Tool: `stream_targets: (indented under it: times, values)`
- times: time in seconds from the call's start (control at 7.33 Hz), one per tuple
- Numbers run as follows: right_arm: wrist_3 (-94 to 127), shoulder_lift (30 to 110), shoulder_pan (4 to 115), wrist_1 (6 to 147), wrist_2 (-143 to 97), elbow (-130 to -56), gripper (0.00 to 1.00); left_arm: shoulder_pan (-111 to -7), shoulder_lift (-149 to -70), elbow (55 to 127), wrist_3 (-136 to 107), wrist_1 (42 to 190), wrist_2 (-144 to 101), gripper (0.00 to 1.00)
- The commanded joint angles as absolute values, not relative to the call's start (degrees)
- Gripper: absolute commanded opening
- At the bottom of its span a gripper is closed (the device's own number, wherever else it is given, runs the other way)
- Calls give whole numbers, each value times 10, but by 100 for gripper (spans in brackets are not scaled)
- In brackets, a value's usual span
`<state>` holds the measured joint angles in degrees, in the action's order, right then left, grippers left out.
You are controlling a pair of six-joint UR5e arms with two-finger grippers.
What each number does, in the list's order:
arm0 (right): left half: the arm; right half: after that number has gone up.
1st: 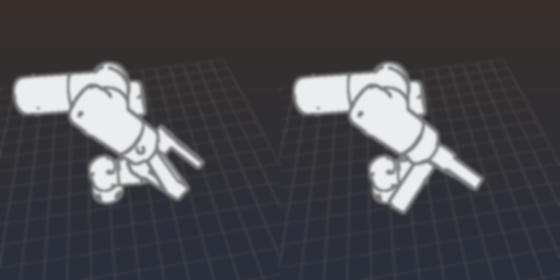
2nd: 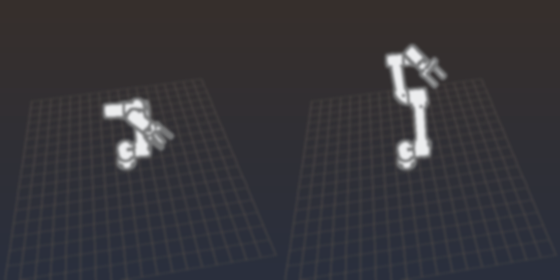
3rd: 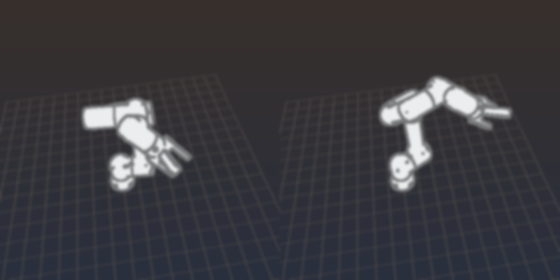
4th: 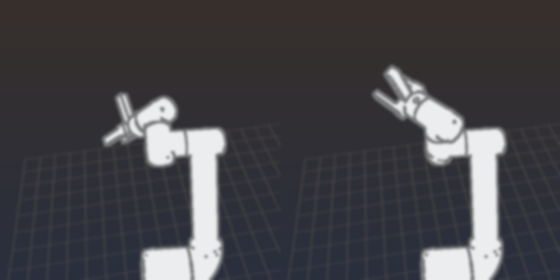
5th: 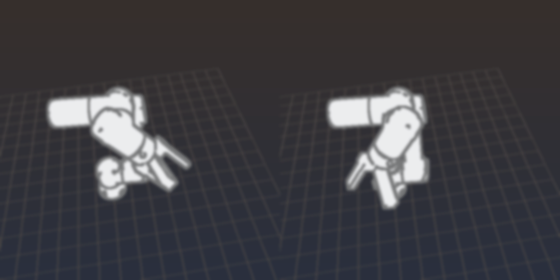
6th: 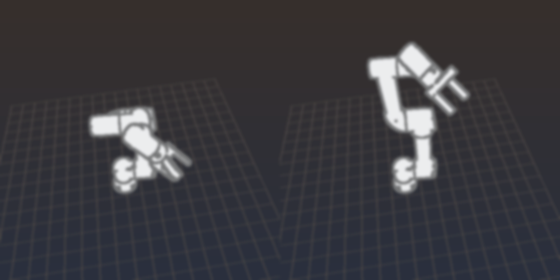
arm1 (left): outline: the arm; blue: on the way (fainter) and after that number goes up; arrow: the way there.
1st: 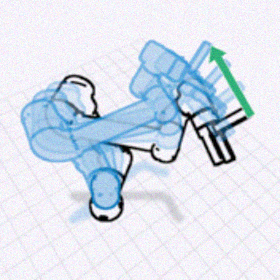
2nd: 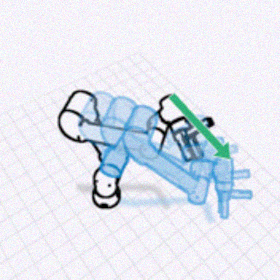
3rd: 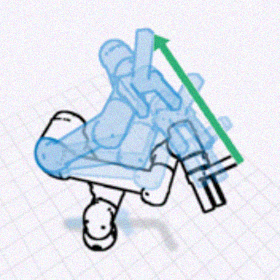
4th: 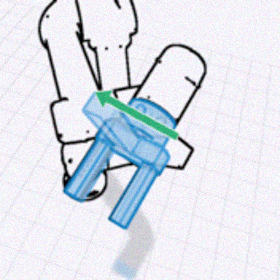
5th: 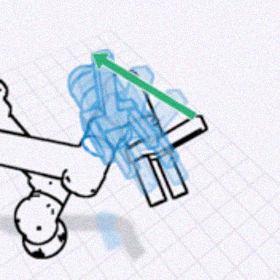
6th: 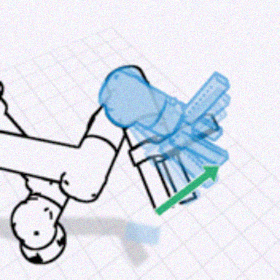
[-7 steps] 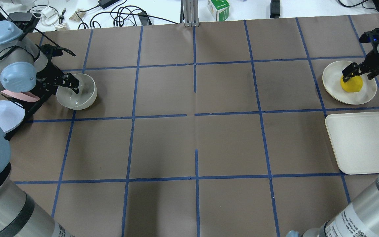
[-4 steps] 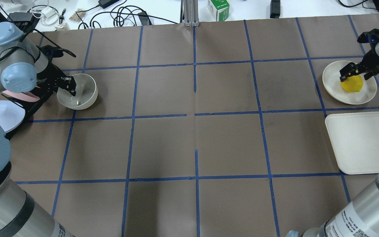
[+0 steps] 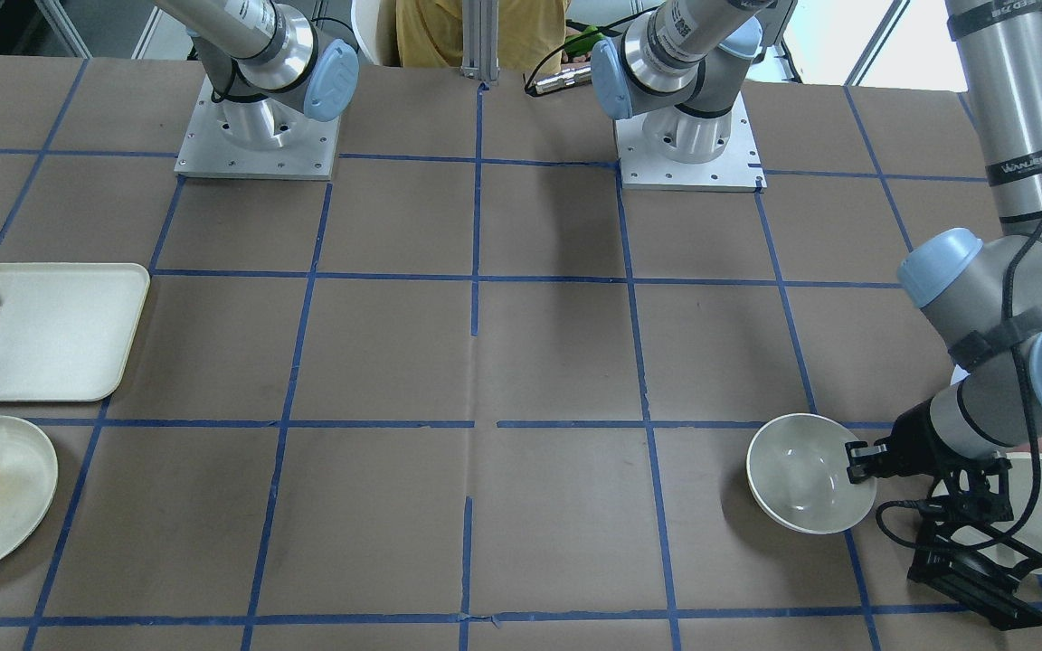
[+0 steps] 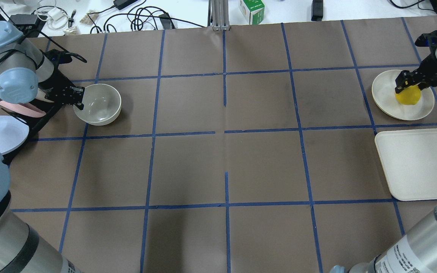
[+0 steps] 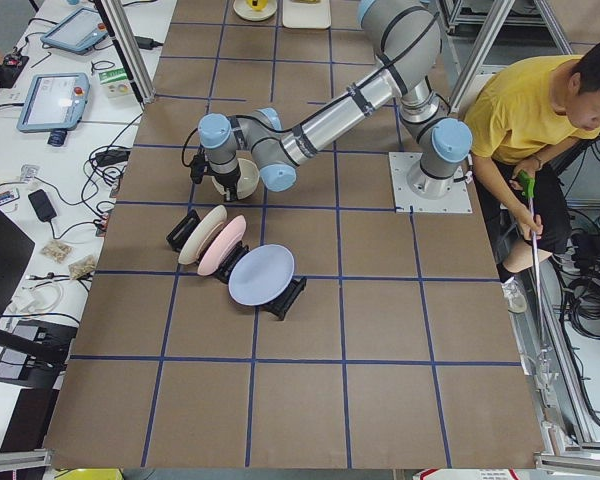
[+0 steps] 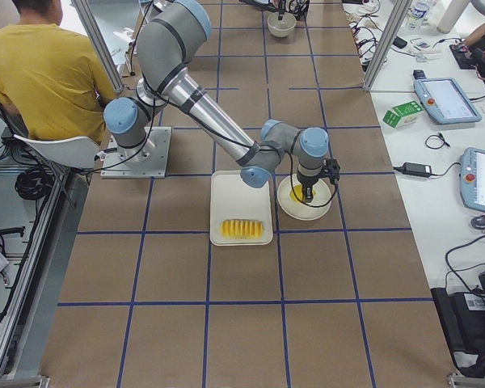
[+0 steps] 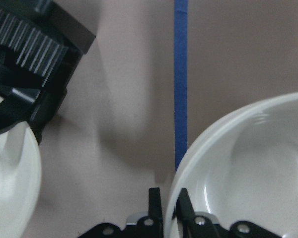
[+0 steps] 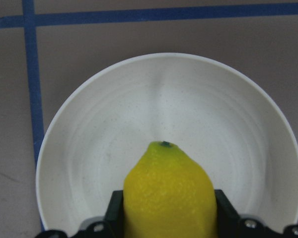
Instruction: Place bowl and put lemon in it
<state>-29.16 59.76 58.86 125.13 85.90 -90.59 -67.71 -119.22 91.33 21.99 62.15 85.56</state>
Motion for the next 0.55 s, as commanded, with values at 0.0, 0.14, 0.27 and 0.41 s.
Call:
stream_targets:
  times: [0.0,0.14,0.27,0.41]
  values:
    - [-273,681,596,1156,857,-904,0,-699,-1159,898,198,677,828,0]
    - [-266,721,609,1104,863,-904,0,-739,-1143,898,182,681,822,0]
    - [-250,776,613,1041,865,-904,0,-792,-1130,907,165,682,804,0]
    - [-203,812,622,998,855,-905,0,-841,-1131,909,119,672,760,0]
